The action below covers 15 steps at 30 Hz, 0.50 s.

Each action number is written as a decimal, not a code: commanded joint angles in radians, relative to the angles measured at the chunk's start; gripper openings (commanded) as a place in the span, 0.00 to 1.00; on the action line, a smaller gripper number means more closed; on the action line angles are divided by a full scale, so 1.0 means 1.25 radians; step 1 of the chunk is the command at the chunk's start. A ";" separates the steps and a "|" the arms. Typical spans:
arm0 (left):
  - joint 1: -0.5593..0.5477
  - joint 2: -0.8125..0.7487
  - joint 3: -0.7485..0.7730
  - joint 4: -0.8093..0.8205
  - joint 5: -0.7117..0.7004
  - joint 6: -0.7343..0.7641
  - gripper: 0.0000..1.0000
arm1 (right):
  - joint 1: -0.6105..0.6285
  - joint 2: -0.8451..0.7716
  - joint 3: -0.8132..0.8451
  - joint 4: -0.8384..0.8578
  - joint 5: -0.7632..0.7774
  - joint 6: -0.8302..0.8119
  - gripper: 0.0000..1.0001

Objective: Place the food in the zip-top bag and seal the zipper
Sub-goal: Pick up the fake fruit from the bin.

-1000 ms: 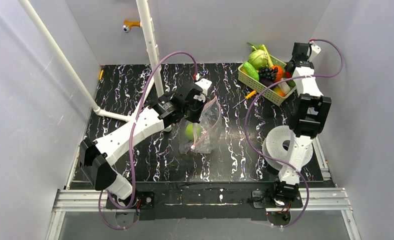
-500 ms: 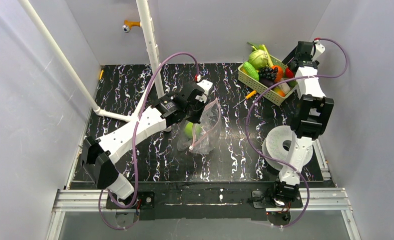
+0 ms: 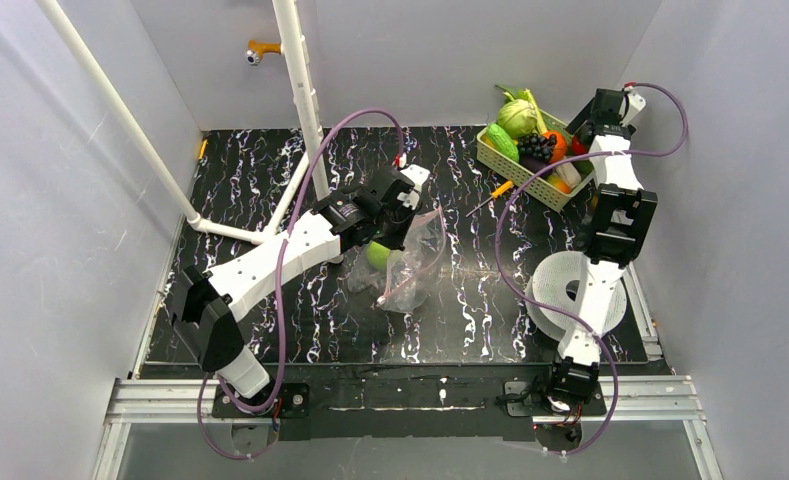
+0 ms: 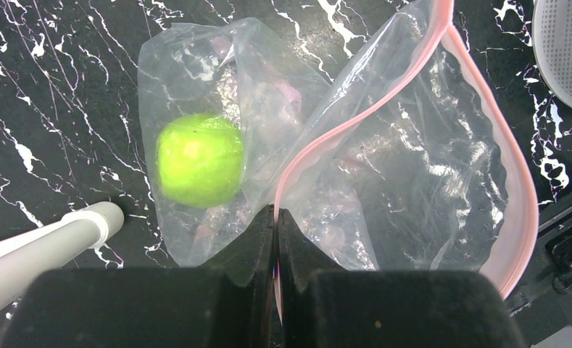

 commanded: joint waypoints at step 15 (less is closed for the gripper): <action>-0.001 0.018 0.027 -0.027 -0.010 -0.002 0.00 | 0.003 -0.044 -0.075 0.053 -0.084 0.078 0.27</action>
